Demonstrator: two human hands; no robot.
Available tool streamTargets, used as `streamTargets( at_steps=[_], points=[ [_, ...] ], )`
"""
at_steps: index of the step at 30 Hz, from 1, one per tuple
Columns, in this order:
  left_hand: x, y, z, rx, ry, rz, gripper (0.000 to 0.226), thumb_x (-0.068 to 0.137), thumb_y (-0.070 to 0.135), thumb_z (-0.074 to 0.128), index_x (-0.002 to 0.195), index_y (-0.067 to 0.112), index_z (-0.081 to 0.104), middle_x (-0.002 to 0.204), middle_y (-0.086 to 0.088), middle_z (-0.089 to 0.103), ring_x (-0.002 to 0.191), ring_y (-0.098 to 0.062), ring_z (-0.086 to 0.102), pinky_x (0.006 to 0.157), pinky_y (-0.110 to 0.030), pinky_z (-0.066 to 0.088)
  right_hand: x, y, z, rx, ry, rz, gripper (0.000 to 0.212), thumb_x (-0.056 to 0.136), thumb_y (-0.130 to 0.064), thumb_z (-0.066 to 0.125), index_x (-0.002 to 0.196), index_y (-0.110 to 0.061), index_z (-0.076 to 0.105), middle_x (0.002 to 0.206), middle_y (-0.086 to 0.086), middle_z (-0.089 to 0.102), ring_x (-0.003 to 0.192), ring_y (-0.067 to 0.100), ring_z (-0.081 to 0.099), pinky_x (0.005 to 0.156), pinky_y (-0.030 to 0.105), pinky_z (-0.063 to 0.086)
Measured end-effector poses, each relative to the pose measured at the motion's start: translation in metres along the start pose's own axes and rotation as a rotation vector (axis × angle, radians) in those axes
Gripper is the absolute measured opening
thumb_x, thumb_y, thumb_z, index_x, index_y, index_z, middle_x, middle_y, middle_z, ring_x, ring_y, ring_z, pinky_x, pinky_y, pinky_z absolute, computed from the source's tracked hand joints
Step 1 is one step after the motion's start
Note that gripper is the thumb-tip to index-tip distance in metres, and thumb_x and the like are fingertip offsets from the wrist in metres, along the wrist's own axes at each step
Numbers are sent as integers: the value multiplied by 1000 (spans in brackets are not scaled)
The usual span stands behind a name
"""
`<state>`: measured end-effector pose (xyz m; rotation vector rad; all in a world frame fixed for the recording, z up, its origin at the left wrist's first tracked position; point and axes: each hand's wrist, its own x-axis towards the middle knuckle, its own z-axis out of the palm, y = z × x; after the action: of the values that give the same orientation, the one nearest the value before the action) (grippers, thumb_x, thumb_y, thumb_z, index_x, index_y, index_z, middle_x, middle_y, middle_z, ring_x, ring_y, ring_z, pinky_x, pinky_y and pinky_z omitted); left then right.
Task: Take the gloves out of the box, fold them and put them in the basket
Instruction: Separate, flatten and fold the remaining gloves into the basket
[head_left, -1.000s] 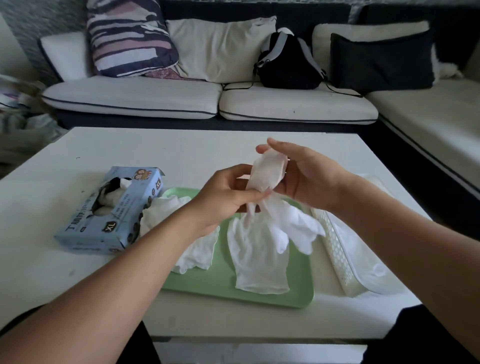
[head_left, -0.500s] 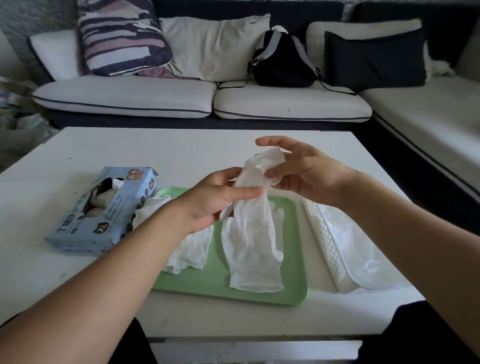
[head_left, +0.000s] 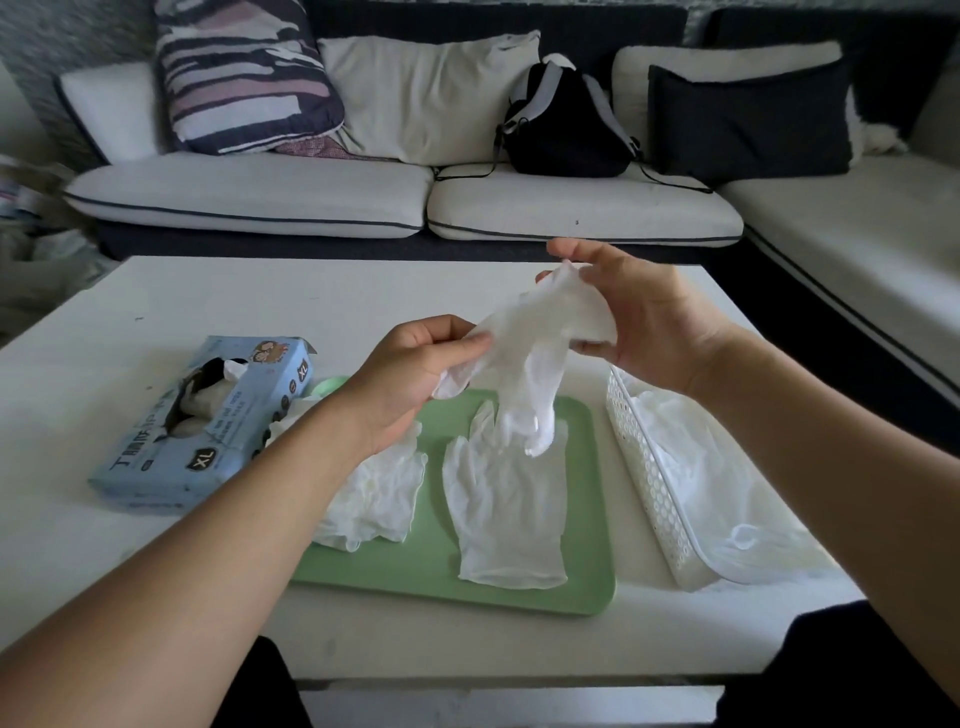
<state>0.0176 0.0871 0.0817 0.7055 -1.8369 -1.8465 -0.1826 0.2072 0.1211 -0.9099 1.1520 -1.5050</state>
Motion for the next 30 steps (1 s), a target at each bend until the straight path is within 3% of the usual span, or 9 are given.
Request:
streamTargets(
  at_steps=[3, 6, 9, 11, 15, 18, 22, 26, 30],
  points=[
    [0, 1, 1, -26, -48, -18, 34, 92, 16, 67, 60, 23, 66, 67, 6, 58, 70, -8, 58, 91, -32, 47, 1, 5, 2, -30, 61, -61, 43, 83, 0, 69, 122, -16, 60, 108, 10, 66, 93, 25, 62, 71, 32, 55],
    [-3, 7, -1, -28, -145, -45, 30, 79, 30, 73, 68, 13, 52, 65, -8, 38, 64, -16, 46, 78, -34, 44, -1, 5, 7, -117, 22, -65, 55, 81, 16, 65, 126, -14, 59, 109, 11, 67, 96, 29, 64, 77, 35, 56],
    [-4, 9, 0, 35, -195, -22, 59, 67, 42, 85, 112, 10, 63, 100, -12, 71, 90, -36, 67, 87, -44, 48, -5, 1, 14, -198, -133, -36, 60, 78, 14, 69, 130, -14, 56, 111, 13, 65, 98, 32, 62, 80, 36, 55],
    [-6, 13, 8, 24, -168, 51, 58, 74, 31, 89, 123, 15, 64, 112, -6, 75, 108, -28, 71, 95, -38, 51, -6, 0, 19, -249, -201, -15, 64, 79, 13, 70, 135, -13, 53, 115, 15, 64, 99, 34, 63, 79, 35, 54],
    [-4, 18, 17, 73, 65, 169, 25, 83, 21, 79, 105, 11, 73, 92, -4, 76, 85, -15, 73, 75, -28, 57, -7, -4, 22, -365, -57, -19, 63, 77, 15, 72, 132, -11, 55, 108, 10, 66, 83, 19, 69, 69, 25, 56],
    [-3, 17, 11, 99, 127, 168, 6, 88, 18, 77, 88, 13, 75, 80, -2, 73, 73, -13, 67, 67, -26, 52, -6, -4, 13, -429, -13, 113, 56, 74, 6, 77, 125, -10, 62, 101, 11, 64, 78, 16, 67, 66, 22, 55],
    [-5, 16, 4, 155, 84, 165, 6, 85, 15, 79, 86, 17, 74, 84, -2, 72, 79, -15, 67, 77, -31, 53, -9, 4, 6, -409, -107, 329, 35, 74, -10, 76, 107, -1, 71, 82, 9, 61, 68, 14, 56, 64, 21, 51],
    [-12, 22, 0, 167, -15, 46, 25, 73, 23, 82, 95, 16, 73, 91, -13, 73, 85, -27, 66, 81, -41, 49, -14, 5, 5, -383, -213, 342, 18, 83, -19, 71, 97, -9, 74, 91, 9, 63, 80, 16, 57, 72, 29, 45],
    [-15, 28, -7, 176, -139, -72, 33, 69, 28, 81, 100, 17, 74, 86, -8, 75, 81, -22, 66, 78, -39, 45, -19, 5, 7, -397, -306, 356, 12, 90, -18, 65, 85, -17, 76, 84, 4, 65, 78, 18, 57, 76, 31, 44]
  ],
)
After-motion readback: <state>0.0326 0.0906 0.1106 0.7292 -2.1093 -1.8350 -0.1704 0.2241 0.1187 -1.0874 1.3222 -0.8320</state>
